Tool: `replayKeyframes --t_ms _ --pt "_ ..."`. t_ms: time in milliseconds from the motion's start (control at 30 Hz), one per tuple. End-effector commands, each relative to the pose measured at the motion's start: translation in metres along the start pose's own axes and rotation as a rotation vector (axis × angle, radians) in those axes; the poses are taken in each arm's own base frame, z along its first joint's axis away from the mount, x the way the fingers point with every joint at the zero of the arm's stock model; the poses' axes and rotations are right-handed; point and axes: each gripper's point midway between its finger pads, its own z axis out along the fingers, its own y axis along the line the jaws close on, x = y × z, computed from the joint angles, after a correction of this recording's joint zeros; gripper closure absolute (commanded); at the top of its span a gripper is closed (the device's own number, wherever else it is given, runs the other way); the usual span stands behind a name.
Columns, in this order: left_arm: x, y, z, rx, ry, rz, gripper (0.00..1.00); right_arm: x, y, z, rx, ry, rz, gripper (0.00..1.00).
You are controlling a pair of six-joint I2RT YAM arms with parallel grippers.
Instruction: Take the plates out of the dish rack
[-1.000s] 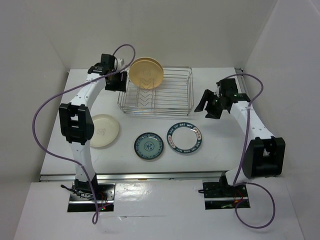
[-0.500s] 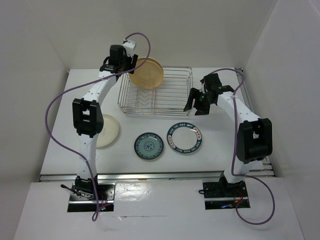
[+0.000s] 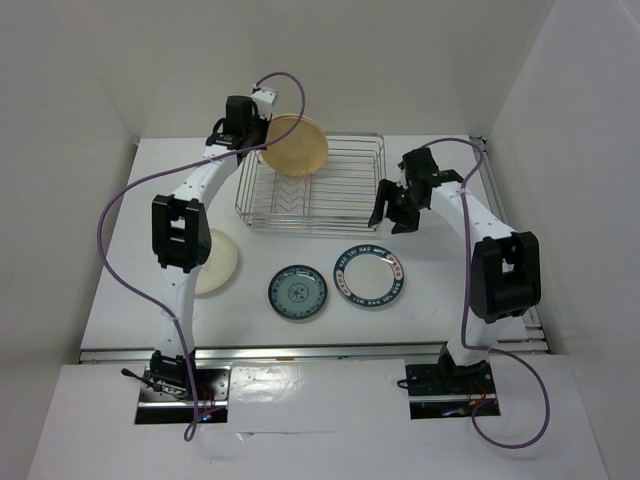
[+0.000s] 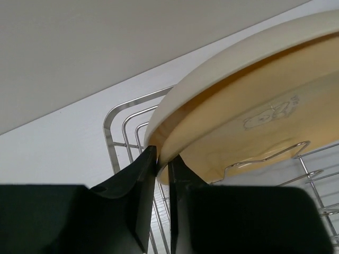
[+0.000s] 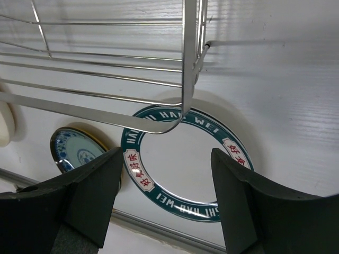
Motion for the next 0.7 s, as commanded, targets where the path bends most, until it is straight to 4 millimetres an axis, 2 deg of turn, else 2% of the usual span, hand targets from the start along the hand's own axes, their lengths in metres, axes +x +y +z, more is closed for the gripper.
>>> replayKeyframes --t_ms 0,33,100,233,300,367,400,467,533,667 --pt "-0.012 -0.004 0.004 0.021 -0.052 -0.037 0.76 -0.006 0.001 -0.002 0.028 -0.003 -0.020 0.25" --pt "-0.009 -0.005 0.004 0.023 -0.043 -0.037 0.90 -0.006 0.001 -0.002 0.028 -0.003 -0.020 0.25" --pt "-0.009 0.004 0.002 -0.025 -0.032 -0.048 1.00 -0.004 -0.001 0.001 0.032 0.006 -0.018 0.25" --pt "-0.038 0.012 -0.015 -0.057 -0.085 -0.056 1.00 -0.002 0.002 0.002 0.029 0.010 -0.026 0.25" --pt "-0.063 0.014 -0.033 -0.062 -0.133 -0.085 1.00 -0.001 0.002 0.005 0.025 0.021 -0.023 0.25" --pt "-0.074 0.012 -0.044 -0.052 -0.155 -0.113 1.00 0.001 0.001 0.007 0.028 0.030 -0.021 0.25" --pt "-0.088 0.011 -0.055 -0.043 -0.182 -0.143 1.00 0.002 0.004 0.008 0.025 0.033 -0.029 0.25" --pt "-0.098 0.009 -0.062 -0.031 -0.199 -0.173 1.00 0.002 0.004 0.008 0.025 0.033 -0.029 0.25" --pt "-0.121 0.005 -0.073 0.007 -0.242 -0.191 1.00 0.002 0.004 0.008 0.025 0.033 -0.029 0.25" --pt "-0.139 0.002 -0.088 0.033 -0.271 -0.208 1.00 0.000 0.006 0.003 0.021 0.025 -0.031 0.25"
